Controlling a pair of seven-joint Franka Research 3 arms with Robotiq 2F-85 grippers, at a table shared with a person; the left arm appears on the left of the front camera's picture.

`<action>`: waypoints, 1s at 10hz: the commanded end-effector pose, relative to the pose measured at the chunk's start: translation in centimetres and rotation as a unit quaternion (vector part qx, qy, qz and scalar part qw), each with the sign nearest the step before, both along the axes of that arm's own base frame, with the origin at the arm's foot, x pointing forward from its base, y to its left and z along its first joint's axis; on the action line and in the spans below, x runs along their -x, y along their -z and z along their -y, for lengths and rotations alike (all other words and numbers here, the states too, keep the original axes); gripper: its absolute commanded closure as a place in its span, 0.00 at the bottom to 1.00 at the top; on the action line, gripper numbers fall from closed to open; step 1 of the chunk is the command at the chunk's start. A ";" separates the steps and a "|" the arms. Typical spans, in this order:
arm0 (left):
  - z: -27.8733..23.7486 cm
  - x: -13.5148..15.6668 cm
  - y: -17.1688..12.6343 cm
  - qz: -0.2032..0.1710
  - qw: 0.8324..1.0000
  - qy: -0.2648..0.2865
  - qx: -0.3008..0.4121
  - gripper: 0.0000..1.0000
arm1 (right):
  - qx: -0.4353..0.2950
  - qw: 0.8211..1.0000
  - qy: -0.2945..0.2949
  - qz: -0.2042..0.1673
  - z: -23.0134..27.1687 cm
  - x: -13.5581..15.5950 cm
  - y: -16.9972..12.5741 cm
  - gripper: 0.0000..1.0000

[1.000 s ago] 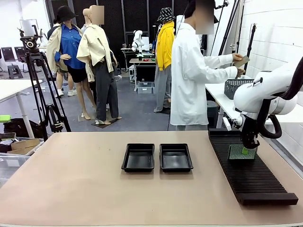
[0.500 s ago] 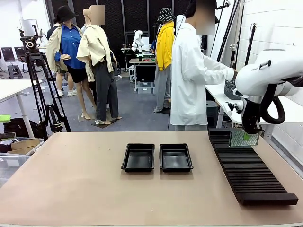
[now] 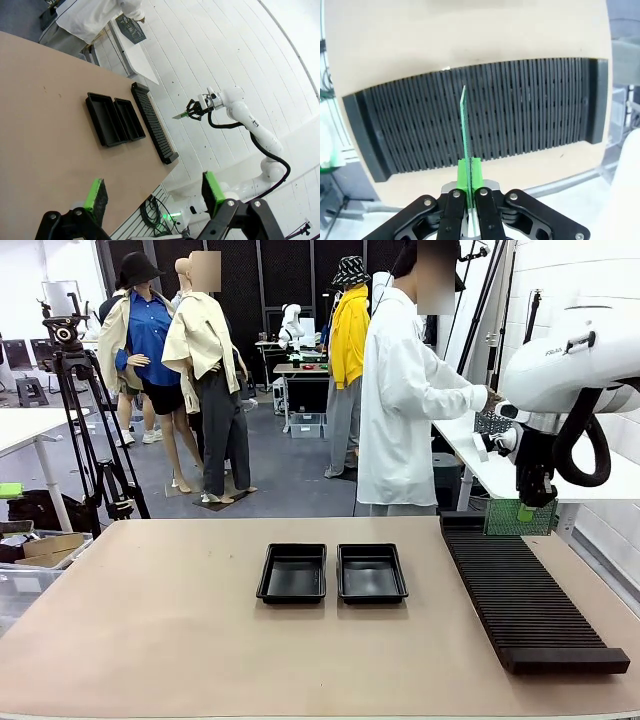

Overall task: Inspect and transfer BCBs to ESD trays.
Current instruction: Pick up the Blank PCB from the PCB Rack and place it in the left ESD tray.

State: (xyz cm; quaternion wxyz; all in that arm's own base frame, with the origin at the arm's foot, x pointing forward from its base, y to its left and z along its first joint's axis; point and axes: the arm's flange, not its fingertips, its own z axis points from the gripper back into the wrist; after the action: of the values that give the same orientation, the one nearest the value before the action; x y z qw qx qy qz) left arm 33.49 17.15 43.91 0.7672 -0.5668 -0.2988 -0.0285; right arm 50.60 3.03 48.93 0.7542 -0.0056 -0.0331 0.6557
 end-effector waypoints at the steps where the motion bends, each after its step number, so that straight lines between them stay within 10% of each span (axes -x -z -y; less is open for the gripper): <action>1: 0.0 0.2 -0.2 0.001 1.000 0.001 0.005 0.00 | -0.015 0.998 0.069 0.007 -1.1 0.4 0.2 1.00; 5: 0.0 0.2 -0.2 0.001 1.000 0.001 0.005 0.00 | -0.098 0.938 0.324 0.068 -3.3 1.7 -0.4 1.00; 10: 0.0 0.2 -0.2 0.001 1.000 0.001 0.005 0.00 | -0.136 0.853 0.503 -0.012 -6.3 2.6 -0.4 1.00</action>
State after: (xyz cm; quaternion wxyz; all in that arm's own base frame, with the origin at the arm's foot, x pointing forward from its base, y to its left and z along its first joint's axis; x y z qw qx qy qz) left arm 33.49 17.15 43.91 0.7673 -0.5667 -0.2988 -0.0286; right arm 48.51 8.29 49.06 0.9703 0.0732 -0.1001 0.2078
